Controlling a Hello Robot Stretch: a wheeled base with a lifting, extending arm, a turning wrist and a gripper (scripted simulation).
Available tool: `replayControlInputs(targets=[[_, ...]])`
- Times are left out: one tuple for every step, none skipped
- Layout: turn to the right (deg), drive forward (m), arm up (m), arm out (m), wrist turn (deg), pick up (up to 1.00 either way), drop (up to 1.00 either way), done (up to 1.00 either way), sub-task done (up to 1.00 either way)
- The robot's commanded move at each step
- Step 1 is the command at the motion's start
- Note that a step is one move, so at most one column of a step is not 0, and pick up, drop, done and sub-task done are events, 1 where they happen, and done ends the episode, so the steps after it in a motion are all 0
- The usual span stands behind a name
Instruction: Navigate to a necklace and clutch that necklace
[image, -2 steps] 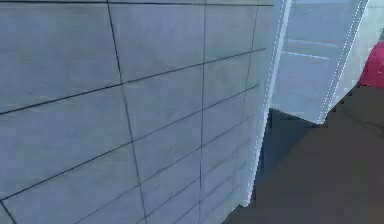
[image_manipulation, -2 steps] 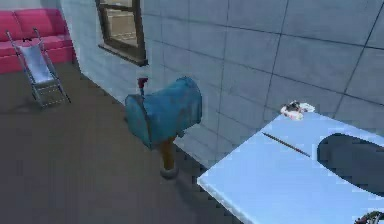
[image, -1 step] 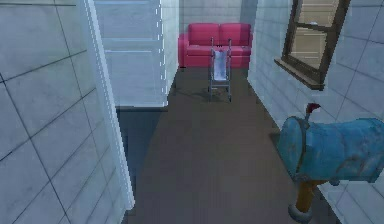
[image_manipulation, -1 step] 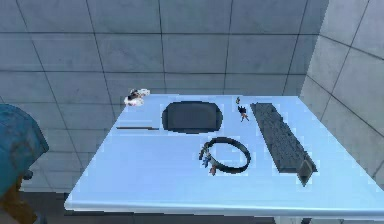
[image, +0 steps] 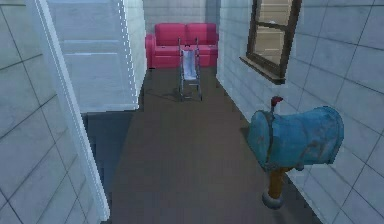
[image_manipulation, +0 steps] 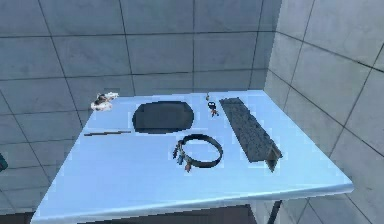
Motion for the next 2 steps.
replayControlInputs(targets=[[0.0,0.0,0.5,0.0,0.0,0.0,0.0,0.0,0.0],[0.0,0.0,0.38,0.0,0.0,0.0,0.0,0.0,0.0]])
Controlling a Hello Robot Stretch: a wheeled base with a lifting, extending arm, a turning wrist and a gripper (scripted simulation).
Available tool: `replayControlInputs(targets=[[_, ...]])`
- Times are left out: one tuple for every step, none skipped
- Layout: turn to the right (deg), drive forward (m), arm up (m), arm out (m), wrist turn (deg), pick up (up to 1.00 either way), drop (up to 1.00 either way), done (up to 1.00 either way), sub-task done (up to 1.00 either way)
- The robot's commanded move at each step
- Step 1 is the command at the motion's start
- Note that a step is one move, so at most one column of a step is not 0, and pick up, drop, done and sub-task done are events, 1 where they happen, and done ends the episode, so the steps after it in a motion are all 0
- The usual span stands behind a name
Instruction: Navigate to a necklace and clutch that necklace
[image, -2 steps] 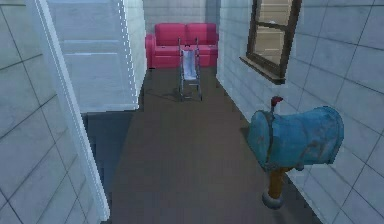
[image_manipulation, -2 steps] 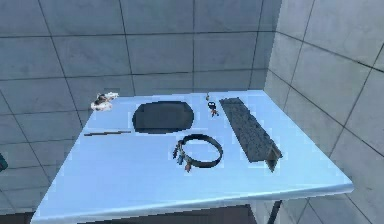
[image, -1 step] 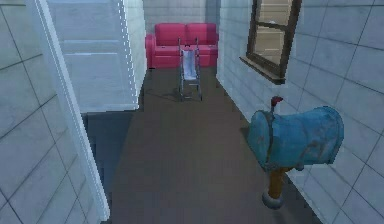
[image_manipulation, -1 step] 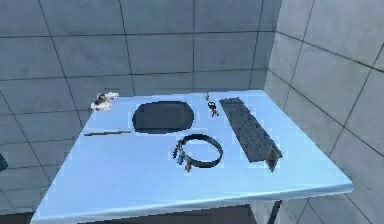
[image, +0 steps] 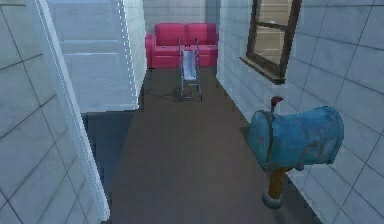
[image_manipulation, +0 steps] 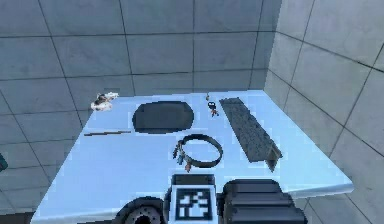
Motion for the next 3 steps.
replayControlInputs(targets=[[0.0,0.0,0.0,0.18,0.0,0.0,0.0,0.0,0.0],[0.0,0.0,0.0,0.0,45.0,0.0,0.0,0.0,0.0],[0.0,0.0,0.0,0.0,45.0,0.0,0.0,0.0,0.0]])
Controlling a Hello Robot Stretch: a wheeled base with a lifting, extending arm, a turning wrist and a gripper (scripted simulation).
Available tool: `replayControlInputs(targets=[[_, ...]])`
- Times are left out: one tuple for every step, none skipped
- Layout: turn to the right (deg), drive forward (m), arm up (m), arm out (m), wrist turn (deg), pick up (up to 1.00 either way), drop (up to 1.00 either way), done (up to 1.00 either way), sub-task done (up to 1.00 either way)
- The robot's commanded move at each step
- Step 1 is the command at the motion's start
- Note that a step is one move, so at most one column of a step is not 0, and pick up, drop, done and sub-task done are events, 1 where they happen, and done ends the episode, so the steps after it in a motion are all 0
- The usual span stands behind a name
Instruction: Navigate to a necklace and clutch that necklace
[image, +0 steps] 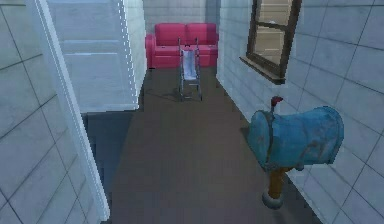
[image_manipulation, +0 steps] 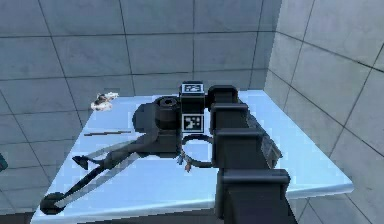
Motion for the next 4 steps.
replayControlInputs(targets=[[0.0,0.0,0.0,0.0,45.0,0.0,0.0,0.0,0.0],[0.0,0.0,0.0,0.0,45.0,0.0,0.0,0.0,0.0],[0.0,0.0,0.0,0.0,6.0,0.0,0.0,0.0,0.0],[0.0,0.0,-0.14,0.0,0.0,0.0,0.0,0.0,0.0]])
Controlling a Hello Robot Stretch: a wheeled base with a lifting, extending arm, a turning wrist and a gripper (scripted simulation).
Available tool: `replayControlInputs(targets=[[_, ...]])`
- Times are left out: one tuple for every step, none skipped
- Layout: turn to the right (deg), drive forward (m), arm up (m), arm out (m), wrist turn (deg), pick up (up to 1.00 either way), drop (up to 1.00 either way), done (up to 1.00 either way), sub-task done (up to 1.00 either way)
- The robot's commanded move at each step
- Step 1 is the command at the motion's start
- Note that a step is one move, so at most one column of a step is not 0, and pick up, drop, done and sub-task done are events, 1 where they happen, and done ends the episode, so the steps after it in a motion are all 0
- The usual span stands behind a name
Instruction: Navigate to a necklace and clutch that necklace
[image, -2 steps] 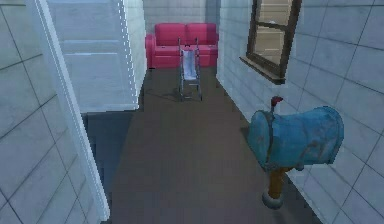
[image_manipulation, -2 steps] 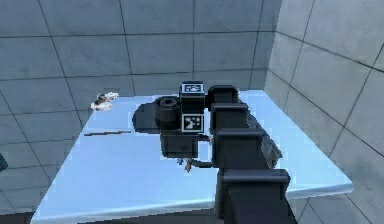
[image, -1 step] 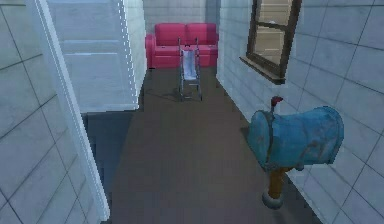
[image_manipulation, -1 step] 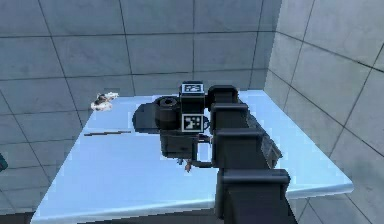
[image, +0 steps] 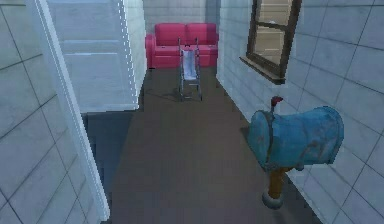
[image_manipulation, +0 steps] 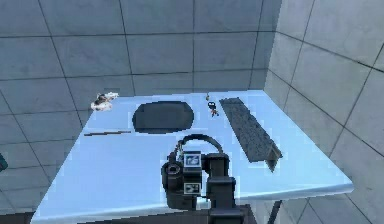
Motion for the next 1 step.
replayControlInputs(targets=[[0.0,0.0,0.0,0.0,0.0,1.0,0.0,0.0,0.0]])
